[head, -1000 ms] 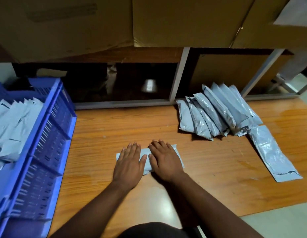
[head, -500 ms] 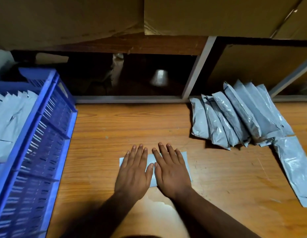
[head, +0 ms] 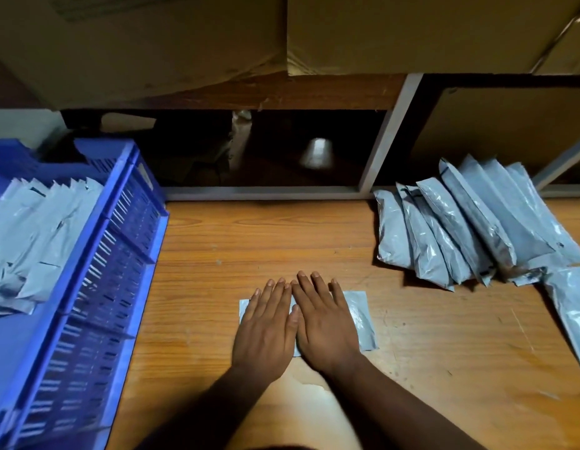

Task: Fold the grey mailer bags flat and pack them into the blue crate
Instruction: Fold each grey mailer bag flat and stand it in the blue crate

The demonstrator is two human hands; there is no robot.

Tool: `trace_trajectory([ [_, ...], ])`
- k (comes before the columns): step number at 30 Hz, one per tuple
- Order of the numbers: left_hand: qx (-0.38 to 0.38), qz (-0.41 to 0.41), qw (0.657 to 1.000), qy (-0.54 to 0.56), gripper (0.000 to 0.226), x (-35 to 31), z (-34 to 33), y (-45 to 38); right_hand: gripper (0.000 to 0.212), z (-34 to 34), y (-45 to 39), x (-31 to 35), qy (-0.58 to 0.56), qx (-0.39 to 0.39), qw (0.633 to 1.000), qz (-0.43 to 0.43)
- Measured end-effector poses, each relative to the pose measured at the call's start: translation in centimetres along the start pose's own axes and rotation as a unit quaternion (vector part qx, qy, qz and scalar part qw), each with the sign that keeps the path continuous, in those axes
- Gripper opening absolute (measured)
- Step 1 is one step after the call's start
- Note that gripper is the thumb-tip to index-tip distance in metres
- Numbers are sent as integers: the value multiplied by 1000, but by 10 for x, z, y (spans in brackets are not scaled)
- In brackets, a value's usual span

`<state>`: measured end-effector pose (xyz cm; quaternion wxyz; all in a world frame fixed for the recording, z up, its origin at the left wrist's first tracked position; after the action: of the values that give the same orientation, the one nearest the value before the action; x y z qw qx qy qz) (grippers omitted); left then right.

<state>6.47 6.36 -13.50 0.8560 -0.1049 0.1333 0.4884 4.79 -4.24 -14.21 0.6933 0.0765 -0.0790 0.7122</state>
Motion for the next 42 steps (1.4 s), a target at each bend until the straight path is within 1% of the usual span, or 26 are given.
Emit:
trace_trajectory([
  [4,-30,-12,999,-13,55,-4,1,-3,55,0,-1,-3,6,2,1000,-1],
  [8,-45,-4,999,-5,53,-1,0,-5,57,-4,-4,-3,-2,15,1000,2],
  [12,-22,-6,1000,-7,56,-2,-1,-3,57,-5,-3,-5,-7,18,1000,4],
  [16,15,8,1000,-19,69,10,2,-6,59,1,-5,-11,-31,24,999,18],
  [18,26,17,999,-29,68,18,-1,-4,57,5,-1,-25,-3,18,1000,11],
  [20,25,26,999,-31,66,22,-2,-2,56,8,4,-35,21,14,1000,-5],
  [25,29,28,998,-40,67,19,-4,-3,56,1,2,-35,23,26,999,-7],
  [30,63,31,997,-30,81,23,-3,0,61,3,9,-48,7,52,999,3],
  [34,62,78,994,-32,90,33,-1,3,61,10,18,-67,3,27,998,-52],
  [42,60,62,996,-38,88,30,-1,2,62,10,17,-64,0,40,998,-50],
])
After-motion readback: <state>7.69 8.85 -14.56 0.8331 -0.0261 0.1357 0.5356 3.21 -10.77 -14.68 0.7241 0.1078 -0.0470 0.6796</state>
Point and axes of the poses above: each hand's wrist, its own y-axis away from the middle knuckle, its own z-axis out of the back of the hand, x = y × z, the point moved 8 cm from there along -y, towards the middle knuckle, and after that the axes turned 2 degrees about y, right-handed, at the moved point
